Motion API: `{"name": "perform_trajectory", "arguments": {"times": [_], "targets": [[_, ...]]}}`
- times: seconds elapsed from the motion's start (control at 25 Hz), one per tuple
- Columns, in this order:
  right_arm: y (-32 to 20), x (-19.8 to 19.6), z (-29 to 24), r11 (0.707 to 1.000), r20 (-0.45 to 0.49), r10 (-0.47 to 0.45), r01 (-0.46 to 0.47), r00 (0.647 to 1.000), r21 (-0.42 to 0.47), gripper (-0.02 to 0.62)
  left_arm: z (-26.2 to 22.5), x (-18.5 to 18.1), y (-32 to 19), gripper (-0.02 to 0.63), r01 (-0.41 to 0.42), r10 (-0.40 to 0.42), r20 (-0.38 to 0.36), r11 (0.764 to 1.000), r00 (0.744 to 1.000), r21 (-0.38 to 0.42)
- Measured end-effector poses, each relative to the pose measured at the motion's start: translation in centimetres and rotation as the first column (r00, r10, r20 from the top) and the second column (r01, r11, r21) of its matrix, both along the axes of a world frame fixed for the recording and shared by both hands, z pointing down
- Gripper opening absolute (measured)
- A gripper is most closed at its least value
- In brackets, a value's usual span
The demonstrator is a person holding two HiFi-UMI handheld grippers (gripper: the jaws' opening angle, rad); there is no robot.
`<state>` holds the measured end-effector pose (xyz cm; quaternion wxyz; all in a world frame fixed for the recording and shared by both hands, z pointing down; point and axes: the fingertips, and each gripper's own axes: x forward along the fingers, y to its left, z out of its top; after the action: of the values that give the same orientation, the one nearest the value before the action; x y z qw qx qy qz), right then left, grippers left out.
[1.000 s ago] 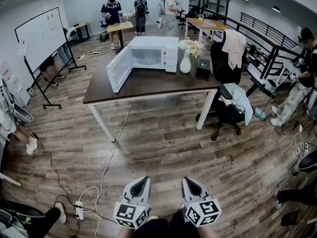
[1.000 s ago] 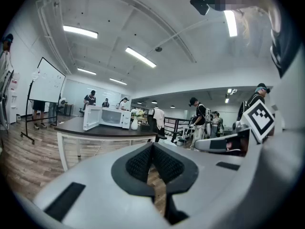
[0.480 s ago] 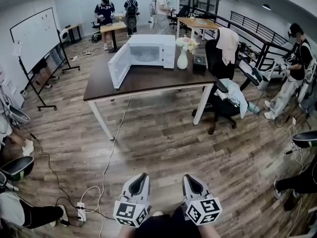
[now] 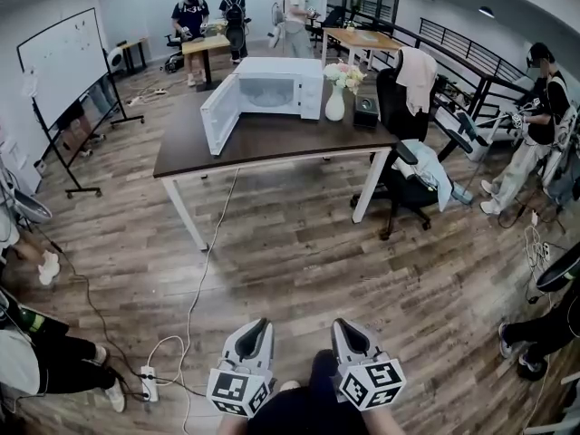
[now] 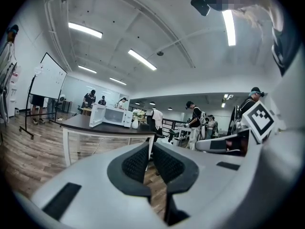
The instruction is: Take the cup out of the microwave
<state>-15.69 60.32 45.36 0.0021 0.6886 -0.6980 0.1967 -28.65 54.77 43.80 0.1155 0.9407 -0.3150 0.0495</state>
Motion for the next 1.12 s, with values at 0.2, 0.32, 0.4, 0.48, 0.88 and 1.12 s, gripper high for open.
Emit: {"name": "perform_trajectory", "arguments": {"times": [0.2, 0.32, 0.4, 0.48, 0.88, 1.12], "targets": [[-1.3, 0.3, 0.2, 1.000, 0.008, -0.001, 0.001, 1.000, -0.002, -0.005, 0.9, 0.4, -1.3, 0.006, -0.006, 0.007, 0.014, 1.000, 1.000, -0.017], [-3.0, 0.8, 0.4, 1.000, 0.016, 0.001, -0.001, 1.000, -0.008, -0.005, 0.9, 0.7, -2.9, 0.006, 0.000, 0.000, 0.015, 1.000, 1.000, -0.011], [-4.5, 1.0, 0.4, 1.000, 0.021, -0.006, 0.006, 1.000, -0.008, -0.005, 0.8, 1.0, -4.4, 0.006, 0.007, -0.007, 0.019, 1.000, 1.000, -0.008], [-6.1, 1.5, 0.4, 1.000, 0.025, -0.015, 0.015, 1.000, -0.004, -0.005, 0.7, 1.4, -6.1, 0.006, 0.012, -0.011, 0.025, 1.000, 1.000, -0.003], [-15.9, 5.2, 0.3, 0.999, 0.032, -0.049, 0.049, 0.998, -0.001, -0.005, 0.2, 5.2, -15.1, 0.008, 0.030, -0.030, 0.054, 0.999, 0.998, 0.012], [-20.7, 8.0, 0.6, 0.998, 0.039, -0.056, 0.057, 0.998, -0.014, -0.005, 0.2, 7.9, -20.0, 0.065, 0.036, -0.036, 0.066, 0.999, 0.997, 0.004]]}}
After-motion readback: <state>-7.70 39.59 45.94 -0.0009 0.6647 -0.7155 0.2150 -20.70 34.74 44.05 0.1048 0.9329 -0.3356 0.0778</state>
